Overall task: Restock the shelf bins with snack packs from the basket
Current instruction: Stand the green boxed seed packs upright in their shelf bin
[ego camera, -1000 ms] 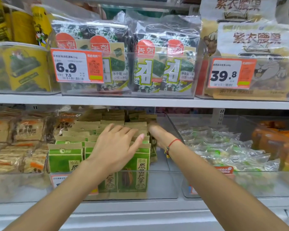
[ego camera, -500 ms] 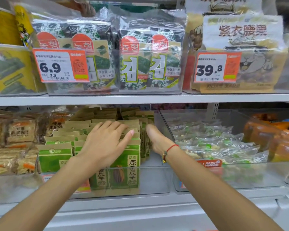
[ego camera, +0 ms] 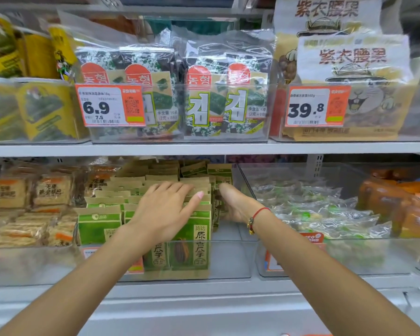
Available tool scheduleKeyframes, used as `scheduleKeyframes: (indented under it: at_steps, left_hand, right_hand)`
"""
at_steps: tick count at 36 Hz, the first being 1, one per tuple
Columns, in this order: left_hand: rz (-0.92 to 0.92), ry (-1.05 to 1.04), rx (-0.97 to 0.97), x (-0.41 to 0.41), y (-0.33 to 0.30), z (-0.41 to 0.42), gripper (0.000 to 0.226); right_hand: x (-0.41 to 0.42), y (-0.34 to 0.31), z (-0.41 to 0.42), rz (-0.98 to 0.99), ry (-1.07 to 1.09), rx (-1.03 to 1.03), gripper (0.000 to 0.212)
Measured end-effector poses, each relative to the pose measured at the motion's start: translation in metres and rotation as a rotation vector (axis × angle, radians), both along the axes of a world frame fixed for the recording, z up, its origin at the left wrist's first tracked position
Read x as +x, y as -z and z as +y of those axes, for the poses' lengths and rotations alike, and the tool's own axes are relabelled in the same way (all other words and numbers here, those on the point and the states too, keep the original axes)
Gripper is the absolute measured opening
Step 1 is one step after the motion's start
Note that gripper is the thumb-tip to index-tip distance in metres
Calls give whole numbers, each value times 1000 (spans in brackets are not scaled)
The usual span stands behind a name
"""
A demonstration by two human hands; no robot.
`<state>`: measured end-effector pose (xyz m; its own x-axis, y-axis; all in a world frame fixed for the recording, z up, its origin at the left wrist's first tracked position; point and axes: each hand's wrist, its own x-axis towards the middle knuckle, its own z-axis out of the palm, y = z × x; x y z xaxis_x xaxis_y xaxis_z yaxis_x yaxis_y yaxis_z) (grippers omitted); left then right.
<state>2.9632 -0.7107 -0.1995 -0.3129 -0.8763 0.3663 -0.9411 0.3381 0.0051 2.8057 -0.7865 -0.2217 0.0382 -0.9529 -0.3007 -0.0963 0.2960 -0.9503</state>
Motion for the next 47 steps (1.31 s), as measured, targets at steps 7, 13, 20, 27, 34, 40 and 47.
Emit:
scheduleKeyframes:
  at_steps: [7,13,20,27,34,40,47]
  left_hand:
    - [47,50,-128,11,-2,14,42]
    - [41,63,-135,25,-3,36,33]
    - [65,25,-179,22,-4,30,33]
    - [150,56,-256,9,-12,-11,24]
    - [34,-21,214,-2,-18,-64,42]
    - [-85,12,332,0,-17,-65,50]
    - [67,53,279,7,-20,-74,38]
  right_hand:
    - [-8,-14,38,82,-69,-81,41]
    - [-13,-10,69,245,-157,-155,41]
    - [-2,-22,57,365,-50,-350,43]
    - [3,-36,11,731,8,-422,40]
    - [15,-32,-45,900,-33,-283,39]
    - [15,-13,-67,858,36,-233,41]
    - [15,-2,-75,619,133,-261,33]
